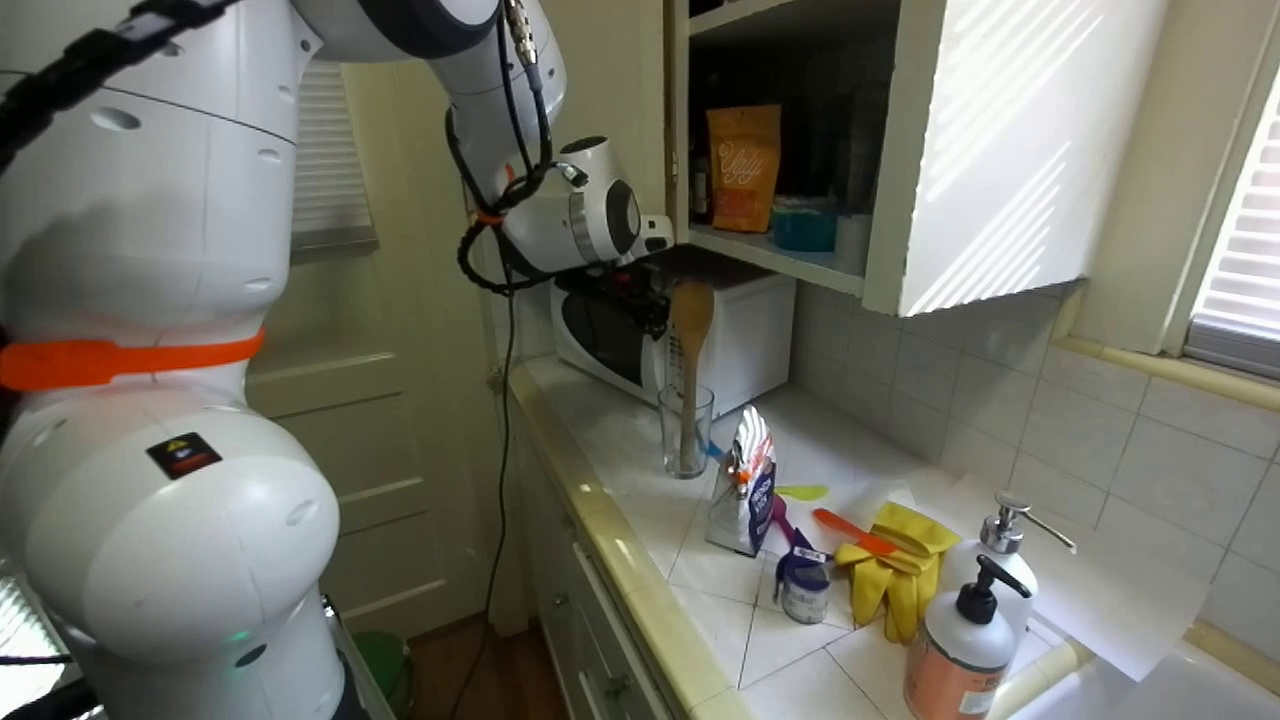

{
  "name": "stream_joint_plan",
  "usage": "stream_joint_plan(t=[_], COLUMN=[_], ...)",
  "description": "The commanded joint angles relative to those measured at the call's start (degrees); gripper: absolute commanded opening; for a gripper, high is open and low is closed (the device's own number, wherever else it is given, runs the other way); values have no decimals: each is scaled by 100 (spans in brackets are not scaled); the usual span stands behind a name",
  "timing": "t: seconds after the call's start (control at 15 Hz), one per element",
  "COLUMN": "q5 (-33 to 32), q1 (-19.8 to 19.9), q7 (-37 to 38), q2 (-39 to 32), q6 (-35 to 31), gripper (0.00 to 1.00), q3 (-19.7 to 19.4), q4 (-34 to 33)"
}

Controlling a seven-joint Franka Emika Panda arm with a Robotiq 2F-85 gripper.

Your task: Open the microwave door

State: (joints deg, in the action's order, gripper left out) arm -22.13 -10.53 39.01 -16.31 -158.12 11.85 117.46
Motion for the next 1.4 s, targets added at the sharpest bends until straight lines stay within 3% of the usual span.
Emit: stream_joint_plan(t=[0.0, 0.33, 0.87, 1.33], q5=[1188, 2367, 3246, 3870], q1=[-233, -237, -272, -160], q7=[-861, -1978, -2500, -3121], q2=[126, 128, 98, 59], q6=[165, 560, 1241, 1350], gripper=[12, 12, 12, 12], q3=[172, 394, 520, 643], q4=[254, 183, 66, -13])
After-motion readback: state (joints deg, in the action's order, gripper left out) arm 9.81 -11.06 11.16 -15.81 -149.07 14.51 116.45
